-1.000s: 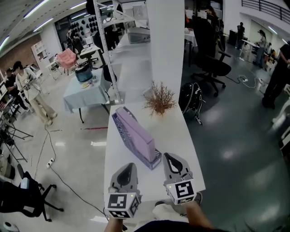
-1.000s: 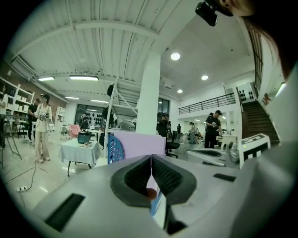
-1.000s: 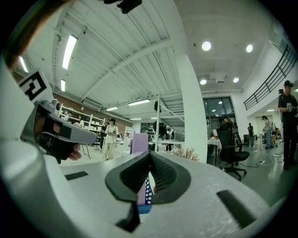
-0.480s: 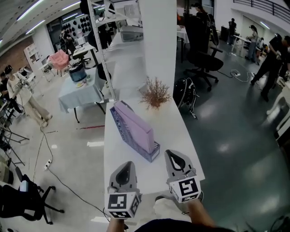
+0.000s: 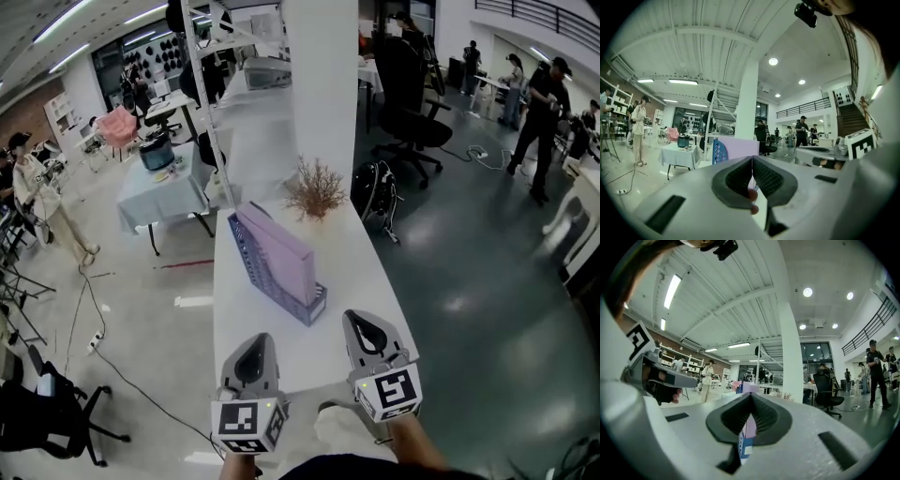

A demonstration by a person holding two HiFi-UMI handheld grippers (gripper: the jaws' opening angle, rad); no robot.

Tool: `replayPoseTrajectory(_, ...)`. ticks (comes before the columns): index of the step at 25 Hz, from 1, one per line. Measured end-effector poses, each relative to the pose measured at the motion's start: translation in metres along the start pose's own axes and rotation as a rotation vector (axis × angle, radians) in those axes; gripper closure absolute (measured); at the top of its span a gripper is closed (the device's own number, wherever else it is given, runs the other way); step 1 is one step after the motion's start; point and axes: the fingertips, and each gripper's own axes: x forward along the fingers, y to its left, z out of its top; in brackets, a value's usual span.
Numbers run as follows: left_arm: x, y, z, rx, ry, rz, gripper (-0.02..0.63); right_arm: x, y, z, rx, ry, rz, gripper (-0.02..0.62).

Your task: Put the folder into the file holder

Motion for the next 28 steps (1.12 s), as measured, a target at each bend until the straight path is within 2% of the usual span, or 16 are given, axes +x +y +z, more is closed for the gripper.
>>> replayPoseTrajectory(28, -0.077, -0.036, 0.000, 0.018, -0.038, -0.055, 0.601, -0.084, 0.032, 0.029, -0.047, -0.035, -0.058, 0.595)
